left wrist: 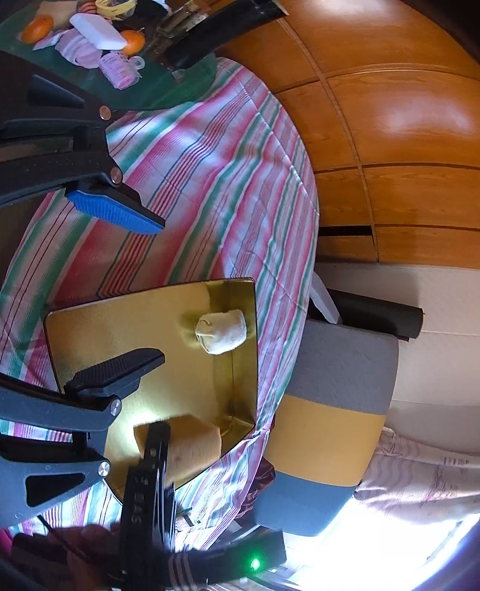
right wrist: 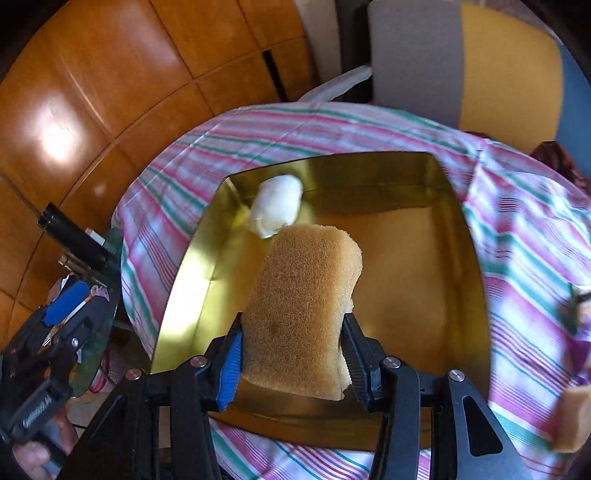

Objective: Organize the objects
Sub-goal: 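Carry the yellow sponge into the tray and release it with the right gripper, then reach the left gripper to the second yellow sponge and grasp it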

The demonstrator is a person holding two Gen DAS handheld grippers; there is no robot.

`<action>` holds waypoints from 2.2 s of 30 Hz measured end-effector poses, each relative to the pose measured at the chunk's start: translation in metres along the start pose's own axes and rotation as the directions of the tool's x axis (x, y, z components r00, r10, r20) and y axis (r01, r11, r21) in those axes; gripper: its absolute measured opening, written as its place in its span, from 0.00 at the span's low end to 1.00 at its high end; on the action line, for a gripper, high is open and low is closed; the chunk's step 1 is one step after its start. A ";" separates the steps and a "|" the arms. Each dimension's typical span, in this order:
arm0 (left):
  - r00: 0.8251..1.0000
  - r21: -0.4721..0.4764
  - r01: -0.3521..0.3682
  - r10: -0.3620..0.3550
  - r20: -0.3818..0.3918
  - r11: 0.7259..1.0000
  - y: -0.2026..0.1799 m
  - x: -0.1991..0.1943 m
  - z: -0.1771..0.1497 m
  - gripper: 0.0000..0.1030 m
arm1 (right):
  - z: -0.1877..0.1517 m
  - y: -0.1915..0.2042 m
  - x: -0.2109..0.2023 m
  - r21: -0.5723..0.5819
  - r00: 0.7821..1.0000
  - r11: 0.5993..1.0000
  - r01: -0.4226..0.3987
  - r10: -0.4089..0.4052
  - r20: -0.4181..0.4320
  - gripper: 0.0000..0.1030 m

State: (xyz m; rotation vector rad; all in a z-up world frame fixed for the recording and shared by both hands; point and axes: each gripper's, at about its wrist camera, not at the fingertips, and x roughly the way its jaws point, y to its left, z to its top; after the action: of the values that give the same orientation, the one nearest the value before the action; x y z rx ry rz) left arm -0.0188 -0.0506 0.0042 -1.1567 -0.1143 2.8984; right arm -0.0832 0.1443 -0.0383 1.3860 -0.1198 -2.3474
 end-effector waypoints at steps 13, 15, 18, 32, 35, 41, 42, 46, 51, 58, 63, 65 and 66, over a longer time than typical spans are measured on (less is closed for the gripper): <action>0.997 -0.166 -0.012 0.000 -0.075 0.986 0.058 0.015 -0.008 0.63 | 0.041 0.063 0.080 0.007 0.993 0.996 -0.093 0.093 -0.068 0.67; 0.996 -0.166 0.003 -0.018 -0.084 0.986 0.058 0.019 -0.009 0.63 | 0.042 0.064 0.080 0.011 0.994 0.995 -0.096 0.096 -0.054 0.72; 0.996 -0.145 -0.001 -0.012 -0.089 0.989 0.053 0.021 -0.011 0.63 | 0.038 0.061 0.072 0.001 0.994 0.995 -0.102 0.102 -0.046 0.75; 0.993 -0.094 0.034 -0.044 -0.106 0.995 0.028 0.022 -0.014 0.62 | -0.009 0.010 0.002 0.032 0.998 0.999 0.018 -0.020 0.062 0.91; 0.992 -0.075 0.052 -0.060 -0.110 0.996 0.018 0.022 -0.015 0.62 | -0.020 0.002 -0.015 0.027 0.994 0.998 0.056 -0.058 0.096 0.95; 0.984 -0.011 0.135 -0.136 -0.117 0.991 -0.011 0.019 -0.014 0.62 | -0.043 -0.025 -0.049 0.052 0.982 0.992 0.112 -0.119 0.145 0.99; 0.982 0.001 0.149 -0.147 -0.117 0.989 -0.017 0.019 -0.012 0.62 | -0.047 -0.031 -0.055 0.061 0.980 0.991 0.120 -0.128 0.150 0.99; 0.975 0.064 0.198 -0.189 -0.118 0.978 -0.045 0.018 -0.007 0.62 | -0.070 -0.068 -0.085 0.134 0.968 0.977 0.164 -0.185 0.168 1.00; 0.953 0.160 0.292 -0.272 -0.135 0.943 -0.091 0.016 0.000 0.63 | -0.106 -0.130 -0.134 0.270 0.934 0.924 0.269 -0.319 0.163 1.00; 0.879 0.299 0.475 -0.432 -0.200 0.828 -0.183 0.008 0.000 0.63 | -0.156 -0.212 -0.207 0.488 0.845 0.781 0.389 -0.514 0.149 1.00; 0.804 0.367 0.594 -0.513 -0.301 0.716 -0.254 0.012 -0.014 0.63 | -0.186 -0.257 -0.234 0.637 0.811 0.690 0.342 -0.559 0.170 1.00; 0.783 0.380 0.621 -0.516 -0.347 0.685 -0.281 0.016 -0.023 0.71 | -0.198 -0.268 -0.237 0.680 0.811 0.668 0.301 -0.554 0.185 1.00; 0.776 0.384 0.629 -0.518 -0.360 0.676 -0.287 0.016 -0.026 0.74 | -0.204 -0.272 -0.234 0.698 0.815 0.659 0.282 -0.548 0.188 1.00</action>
State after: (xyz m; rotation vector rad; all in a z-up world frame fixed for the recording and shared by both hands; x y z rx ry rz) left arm -0.0158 0.2380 -0.0041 -1.0783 0.2092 2.0470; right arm 0.1074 0.5098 -0.0236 1.2860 -0.8959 -3.1609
